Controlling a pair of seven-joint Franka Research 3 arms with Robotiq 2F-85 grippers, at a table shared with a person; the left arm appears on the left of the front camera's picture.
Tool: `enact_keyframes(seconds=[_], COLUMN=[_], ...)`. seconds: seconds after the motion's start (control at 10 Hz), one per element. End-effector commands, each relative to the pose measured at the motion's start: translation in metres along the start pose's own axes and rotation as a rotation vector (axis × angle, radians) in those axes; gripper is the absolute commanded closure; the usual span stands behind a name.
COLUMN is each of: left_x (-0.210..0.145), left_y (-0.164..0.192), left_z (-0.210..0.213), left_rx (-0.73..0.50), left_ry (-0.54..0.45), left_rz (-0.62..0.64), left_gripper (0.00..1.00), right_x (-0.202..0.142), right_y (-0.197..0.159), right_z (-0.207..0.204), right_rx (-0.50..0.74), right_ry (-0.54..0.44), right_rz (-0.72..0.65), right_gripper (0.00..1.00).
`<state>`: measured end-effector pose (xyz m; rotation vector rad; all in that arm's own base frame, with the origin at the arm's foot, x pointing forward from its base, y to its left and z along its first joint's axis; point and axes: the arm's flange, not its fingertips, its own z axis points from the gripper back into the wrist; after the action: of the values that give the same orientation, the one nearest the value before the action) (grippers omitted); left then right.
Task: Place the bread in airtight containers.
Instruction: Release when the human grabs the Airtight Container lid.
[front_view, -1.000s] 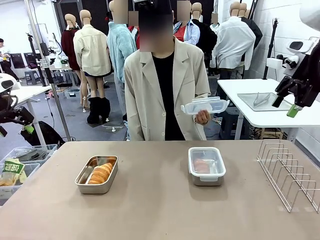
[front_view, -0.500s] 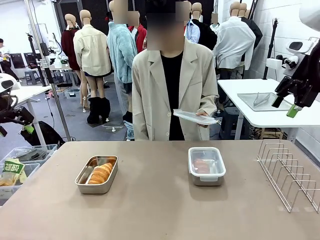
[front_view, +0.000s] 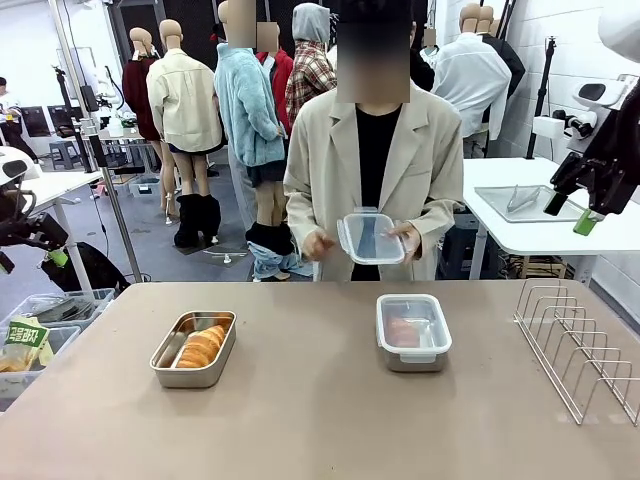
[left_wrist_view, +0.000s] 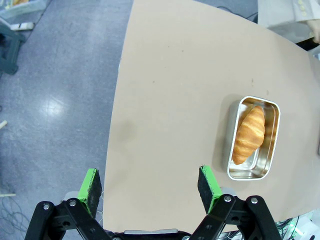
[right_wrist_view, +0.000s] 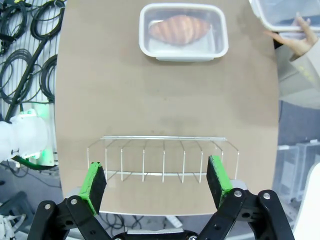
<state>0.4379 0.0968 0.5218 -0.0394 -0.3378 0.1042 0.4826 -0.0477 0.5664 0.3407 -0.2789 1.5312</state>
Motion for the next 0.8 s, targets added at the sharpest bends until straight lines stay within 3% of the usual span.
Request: enact_keyframes(seconds=[0.0,0.7], left_x=[0.0004,0.0004], left_y=[0.0016,0.0016], left_z=[0.0011,0.0011], left_rx=[0.008,0.008], left_ry=[-0.001,-0.001], left_rz=[0.002,0.002], left_gripper=[0.00,0.00], right_x=[0.0015,0.0015], right_y=[0.0009,0.0009], right_z=[-0.0016,-0.0016], right_rx=[0.014,0.014], right_ry=[0.009,0.009], right_rz=[-0.019,-0.019], right_gripper=[0.00,0.00])
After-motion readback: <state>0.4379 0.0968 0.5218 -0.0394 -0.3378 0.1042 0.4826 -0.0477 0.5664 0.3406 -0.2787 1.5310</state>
